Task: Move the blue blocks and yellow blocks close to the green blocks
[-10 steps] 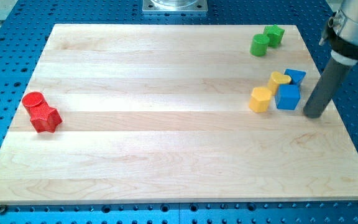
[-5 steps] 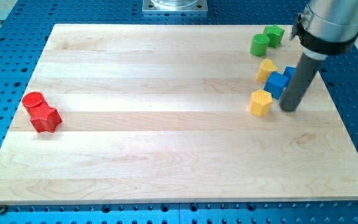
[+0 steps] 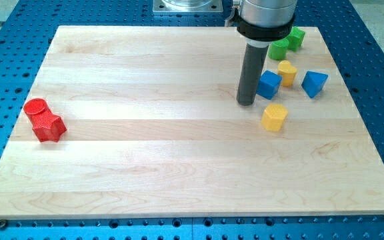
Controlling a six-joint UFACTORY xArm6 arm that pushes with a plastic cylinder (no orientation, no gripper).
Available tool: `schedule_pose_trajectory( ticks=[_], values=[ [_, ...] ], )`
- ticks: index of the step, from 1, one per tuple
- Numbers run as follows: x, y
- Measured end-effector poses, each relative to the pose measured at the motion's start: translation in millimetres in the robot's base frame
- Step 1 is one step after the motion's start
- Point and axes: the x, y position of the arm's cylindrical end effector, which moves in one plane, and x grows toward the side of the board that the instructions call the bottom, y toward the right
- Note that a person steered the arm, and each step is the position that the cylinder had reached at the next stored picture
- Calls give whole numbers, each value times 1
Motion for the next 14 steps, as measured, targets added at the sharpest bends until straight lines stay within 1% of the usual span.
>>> schedule_pose_trajectory(
  ticks=[1,2,3,4,5,6,7,8,9,10,11,12,13,14],
  values=[
    [-18,48],
    [-49,67],
    [-74,70],
    [-41,26],
    [22,57],
    [18,115],
    [-37,110],
    [-21,90],
    [51,113],
    [106,73],
    [66,20],
    [-3,39],
    [-23,45],
    [-10,3]
  ],
)
